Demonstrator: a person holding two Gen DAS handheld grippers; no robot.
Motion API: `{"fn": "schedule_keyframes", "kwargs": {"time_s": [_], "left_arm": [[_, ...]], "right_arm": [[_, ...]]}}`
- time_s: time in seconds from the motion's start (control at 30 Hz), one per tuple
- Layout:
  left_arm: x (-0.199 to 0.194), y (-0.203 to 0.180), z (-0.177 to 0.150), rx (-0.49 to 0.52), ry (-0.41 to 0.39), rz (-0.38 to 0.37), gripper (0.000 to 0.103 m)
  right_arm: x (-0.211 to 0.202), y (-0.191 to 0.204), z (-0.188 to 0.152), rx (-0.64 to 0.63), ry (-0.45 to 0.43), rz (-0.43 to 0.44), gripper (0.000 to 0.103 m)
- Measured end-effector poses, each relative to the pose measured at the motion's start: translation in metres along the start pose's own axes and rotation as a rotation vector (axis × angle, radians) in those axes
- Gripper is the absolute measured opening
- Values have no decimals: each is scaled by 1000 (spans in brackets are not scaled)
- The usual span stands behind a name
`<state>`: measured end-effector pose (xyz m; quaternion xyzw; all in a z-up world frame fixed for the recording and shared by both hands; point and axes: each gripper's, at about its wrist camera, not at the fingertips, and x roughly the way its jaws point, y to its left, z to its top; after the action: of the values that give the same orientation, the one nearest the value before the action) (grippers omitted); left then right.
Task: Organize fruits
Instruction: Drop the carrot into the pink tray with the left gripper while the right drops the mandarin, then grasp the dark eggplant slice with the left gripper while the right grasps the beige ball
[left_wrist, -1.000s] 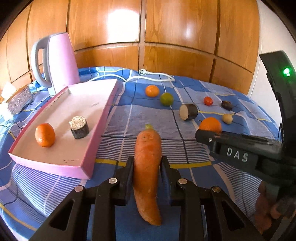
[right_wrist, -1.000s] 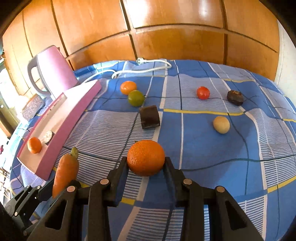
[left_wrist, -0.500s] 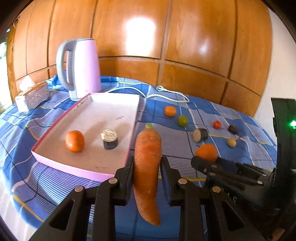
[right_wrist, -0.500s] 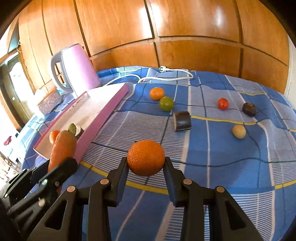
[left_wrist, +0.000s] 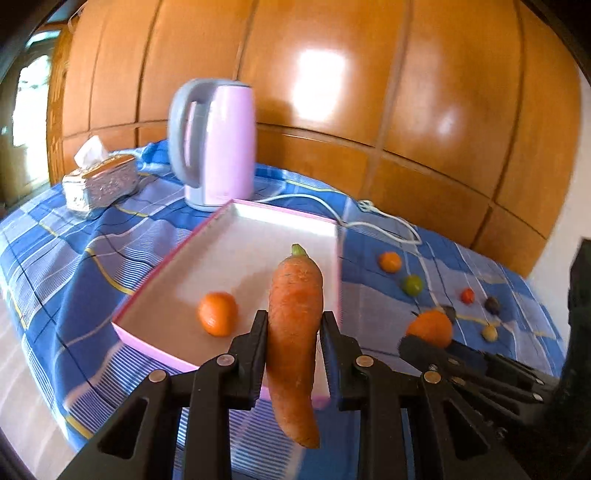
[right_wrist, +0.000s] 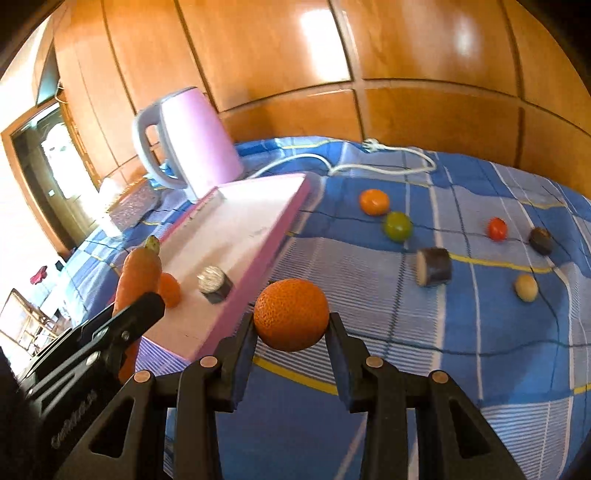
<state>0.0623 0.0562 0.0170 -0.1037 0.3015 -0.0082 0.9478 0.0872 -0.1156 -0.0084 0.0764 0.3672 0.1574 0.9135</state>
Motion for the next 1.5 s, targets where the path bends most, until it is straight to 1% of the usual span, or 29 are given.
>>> {"fn": "schedule_keyframes", "kwargs": {"time_s": [0.17,0.3,0.37,0.4,0.43,0.47,0.53,0.63,0.83,1.1,1.33,1.5], "left_arm": [[6,30,21,-67,-22,49,28],[12,45,37,-62,-41,94,28],[19,51,42,-54,-27,122,28],[22,53,43,-54,-21,139,30],[25,55,44,-55,-19,155,35],[26,58,44,-58,-22,165,35],[28,63,43,-72,-21,176,39],[30,68,38,-100,-6,189,40],[27,61,28,-103,-6,190,40],[22,38,17,-65,7,152,40],[18,13,7,-9,20,110,40],[20,-6,-2,36,37,78,40]], "right_arm": [[9,22,14,-27,1,50,38],[16,42,24,-62,-1,89,38],[21,53,28,-75,2,117,38],[25,58,30,-79,4,133,38],[28,61,31,-82,8,144,39],[32,66,32,-86,18,157,40],[38,71,31,-91,29,153,40],[43,70,28,-86,40,157,41],[38,63,20,-78,42,141,41],[22,41,14,-55,17,95,41],[8,22,9,-74,3,26,41],[0,-1,6,-52,0,-30,41]]}}
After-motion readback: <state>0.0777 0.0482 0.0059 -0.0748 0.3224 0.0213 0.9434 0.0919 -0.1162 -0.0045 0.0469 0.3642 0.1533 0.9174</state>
